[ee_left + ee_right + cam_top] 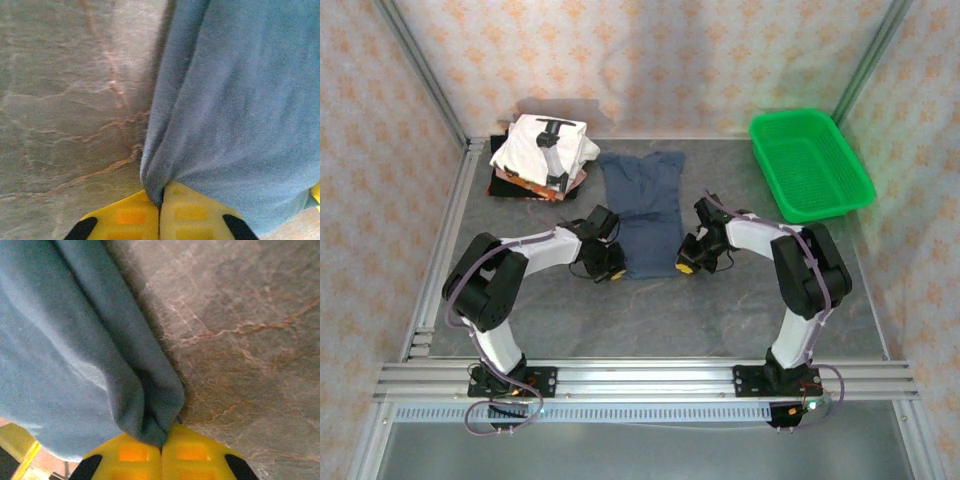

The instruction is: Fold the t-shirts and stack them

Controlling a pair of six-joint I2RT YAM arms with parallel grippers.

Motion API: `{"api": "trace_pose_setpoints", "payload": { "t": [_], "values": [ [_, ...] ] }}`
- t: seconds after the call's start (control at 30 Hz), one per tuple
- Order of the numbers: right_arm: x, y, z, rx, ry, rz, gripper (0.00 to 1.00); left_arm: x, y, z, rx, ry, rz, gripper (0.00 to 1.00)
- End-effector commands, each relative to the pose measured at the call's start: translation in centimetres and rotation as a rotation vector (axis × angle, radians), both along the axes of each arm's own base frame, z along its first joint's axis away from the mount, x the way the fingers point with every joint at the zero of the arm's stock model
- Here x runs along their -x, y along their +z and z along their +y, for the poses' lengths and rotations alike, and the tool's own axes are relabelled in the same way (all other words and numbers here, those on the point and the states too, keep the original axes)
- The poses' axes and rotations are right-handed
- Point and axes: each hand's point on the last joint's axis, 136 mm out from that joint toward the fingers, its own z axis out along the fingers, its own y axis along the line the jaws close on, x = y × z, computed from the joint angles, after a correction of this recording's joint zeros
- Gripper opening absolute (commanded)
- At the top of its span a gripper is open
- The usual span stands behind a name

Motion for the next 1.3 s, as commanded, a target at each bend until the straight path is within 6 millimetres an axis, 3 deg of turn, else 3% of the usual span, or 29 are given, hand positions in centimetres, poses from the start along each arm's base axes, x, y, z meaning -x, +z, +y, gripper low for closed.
{"api": "trace_pose_setpoints", "payload": {
  "t": [0.0, 0.27, 0.6, 0.87, 1.03, 1.27],
  "values": [
    [0.8, 1.5, -1.2, 0.052, -0.012, -0.012, 0.0, -0.3, 1.6, 0.8, -0.051, -0.02, -0.067, 0.03],
    [5.5, 6.1, -1.3, 0.016, -0.019, -0.013, 0.0, 3.5, 5.9, 1.7, -0.072, -0.054, -0.112, 0.01],
    [11.6, 9.7, -2.0, -0.01, -0.034, 0.009, 0.0, 9.6, 8.8, 1.7, -0.036, -0.036, -0.13, 0.0],
    [14.5, 12.7, -1.7, -0.035, -0.028, 0.003, 0.0, 12.5, 12.0, 1.1, 0.033, -0.021, -0.15, 0.0],
    [13.8, 14.6, -1.9, -0.012, -0.019, -0.054, 0.0, 11.9, 14.4, 1.3, 0.052, -0.003, -0.198, 0.01],
    [9.4, 16.6, -1.2, -0.003, 0.006, -0.105, 0.0, 8.1, 17.3, 0.2, 0.099, -0.006, -0.237, 0.0]
  ]
}}
